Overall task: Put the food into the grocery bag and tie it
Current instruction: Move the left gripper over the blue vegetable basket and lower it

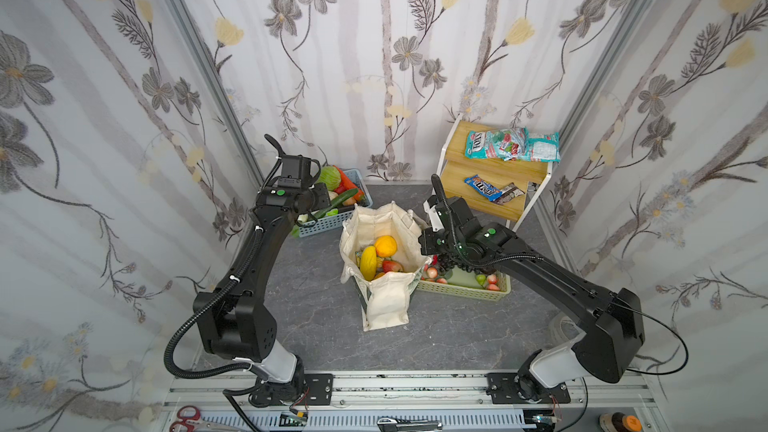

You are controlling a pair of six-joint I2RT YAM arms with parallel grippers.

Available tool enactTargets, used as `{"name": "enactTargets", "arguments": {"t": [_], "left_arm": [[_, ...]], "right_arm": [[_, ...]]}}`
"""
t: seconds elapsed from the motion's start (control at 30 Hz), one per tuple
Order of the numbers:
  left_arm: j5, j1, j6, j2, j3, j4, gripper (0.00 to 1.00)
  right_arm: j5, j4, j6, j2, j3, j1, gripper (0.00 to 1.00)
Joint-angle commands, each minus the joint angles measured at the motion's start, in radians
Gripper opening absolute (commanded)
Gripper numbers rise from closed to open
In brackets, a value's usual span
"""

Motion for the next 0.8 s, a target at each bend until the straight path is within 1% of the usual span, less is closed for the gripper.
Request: {"name": "enactTargets", "arguments": {"t": [0.0, 0.13, 0.3, 0.47, 0.77], "left_arm": [[-0.026, 0.012, 0.046, 0.028, 0.016, -0.01, 0.53], [-0.006, 0.019, 0.087, 0.069, 0.019, 0.018, 0.53], [-0.012, 0.024, 0.123, 0.118, 0.013, 0.054, 0.53], [0.013, 0.025, 0.174, 0.153, -0.015, 0.124, 0.53], [-0.162, 0.031, 0.175, 0.293, 0.086, 0.051, 0.51]], "right_arm": [[0.005, 0.015, 0.003, -0.005, 0.002, -0.002, 0.0], [0.002, 0.014, -0.004, 0.002, 0.004, -0.003, 0.0], [-0.007, 0.02, -0.007, 0.007, 0.004, -0.003, 0.0], [-0.013, 0.029, -0.01, 0.005, 0.002, -0.004, 0.0], [-0.018, 0.043, -0.012, -0.001, 0.003, -0.003, 0.0]]}}
